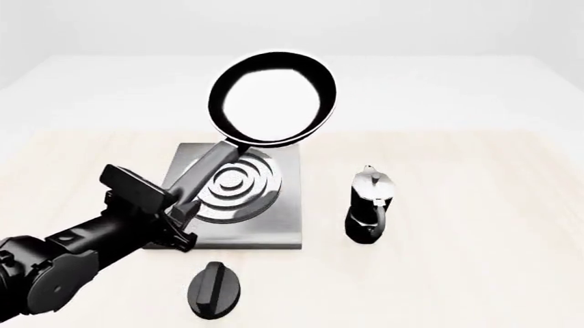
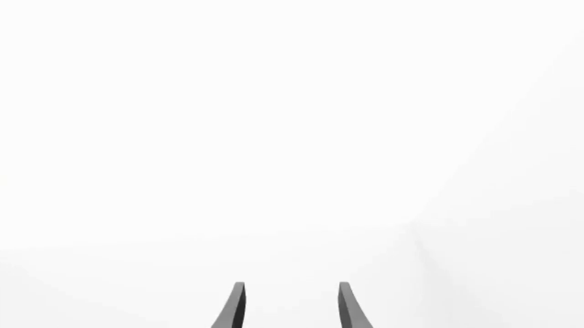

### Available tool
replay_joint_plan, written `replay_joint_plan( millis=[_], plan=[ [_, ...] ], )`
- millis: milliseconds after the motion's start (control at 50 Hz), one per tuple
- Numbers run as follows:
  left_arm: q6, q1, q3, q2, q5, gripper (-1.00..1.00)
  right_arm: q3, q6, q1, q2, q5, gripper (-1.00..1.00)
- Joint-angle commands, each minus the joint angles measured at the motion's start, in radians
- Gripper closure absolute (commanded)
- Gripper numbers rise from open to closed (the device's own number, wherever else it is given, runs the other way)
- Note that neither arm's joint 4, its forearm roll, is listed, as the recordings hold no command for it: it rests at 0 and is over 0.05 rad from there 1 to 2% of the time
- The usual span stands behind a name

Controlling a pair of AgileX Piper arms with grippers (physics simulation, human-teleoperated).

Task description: Put the frying pan on the stove.

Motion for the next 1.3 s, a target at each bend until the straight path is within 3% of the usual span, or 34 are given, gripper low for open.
replay_joint_plan(
  millis=[20,620,1300],
  plan=[
    [-0.004,0.015,0.028,-0.061,0.012,1.0,-0.005,-0.005,0.004,0.0,0.005,-1.0],
    [-0.017,0.113,0.118,-0.197,0.106,1.0,0.008,0.005,-0.008,0.0,-0.011,-1.0],
    [-0.048,0.154,0.199,-0.222,0.109,1.0,0.007,0.004,-0.006,0.0,-0.011,-1.0]
  ],
)
